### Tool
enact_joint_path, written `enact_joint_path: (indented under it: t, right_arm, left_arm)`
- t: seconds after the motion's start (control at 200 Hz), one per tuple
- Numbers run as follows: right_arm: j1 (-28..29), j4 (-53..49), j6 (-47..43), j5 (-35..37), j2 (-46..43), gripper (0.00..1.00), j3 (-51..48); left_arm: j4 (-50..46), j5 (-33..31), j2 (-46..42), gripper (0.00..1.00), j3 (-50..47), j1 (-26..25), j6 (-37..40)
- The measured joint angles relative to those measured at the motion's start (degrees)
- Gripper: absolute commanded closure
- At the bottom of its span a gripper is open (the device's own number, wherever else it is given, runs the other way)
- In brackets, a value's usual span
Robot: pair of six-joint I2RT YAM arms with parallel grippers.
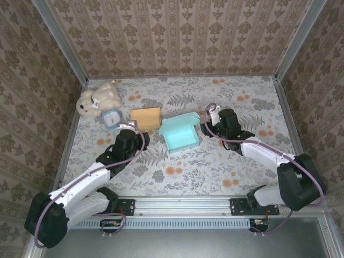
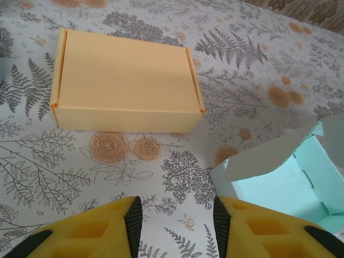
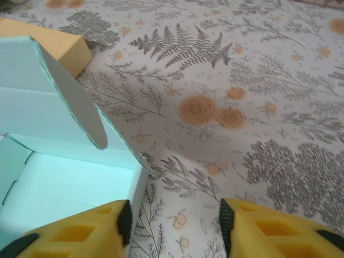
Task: Fold the paper box
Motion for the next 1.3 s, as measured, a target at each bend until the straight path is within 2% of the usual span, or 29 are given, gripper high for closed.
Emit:
enact_joint_path:
  t: [0.255,0.64,0.84,0.92,1.06,1.175,1.25,1.3]
  right_arm:
    - [0.2,10.4,-2.6,-4.7,8.4,0.57,-0.1]
    - [0.8,19.2,-6.4,-7.1,12.7,0.56,-0.7]
    - [0.9,19.3,-8.0,-7.9,13.6,0.72,-0.6]
    - [0.9,19.3,-8.2,-8.2,13.6,0.73,-0.6]
    - [1.0,19.4,-8.3,-8.5,13.5,0.80,-0.9]
    - [1.2,19.3,-8.4,-8.6,13.1,0.81,-1.6]
    - [1.2,19.3,-8.4,-8.6,13.0,0.85,-1.6]
    - [1.3,19.3,-8.4,-8.6,12.9,0.92,-1.6]
  left_arm:
    - [-0.2,0.0,-2.4,0.58,0.0,0.0,0.2]
    - [-0.7,-0.2,-2.8,0.57,-0.1,0.0,0.7]
    - [-0.8,-0.2,-2.8,0.57,-0.1,0.0,0.8]
    - [-0.7,-0.2,-2.6,0.57,-0.1,0.0,0.8]
    - [-0.7,-0.2,-1.9,0.57,-0.1,0.0,0.8]
    - [-0.8,-0.2,-1.4,0.57,-0.1,0.0,0.8]
    - [-0.9,-0.2,-1.3,0.57,-0.1,0.0,0.8]
    - [-0.9,-0.2,-1.2,0.57,-0.1,0.0,0.8]
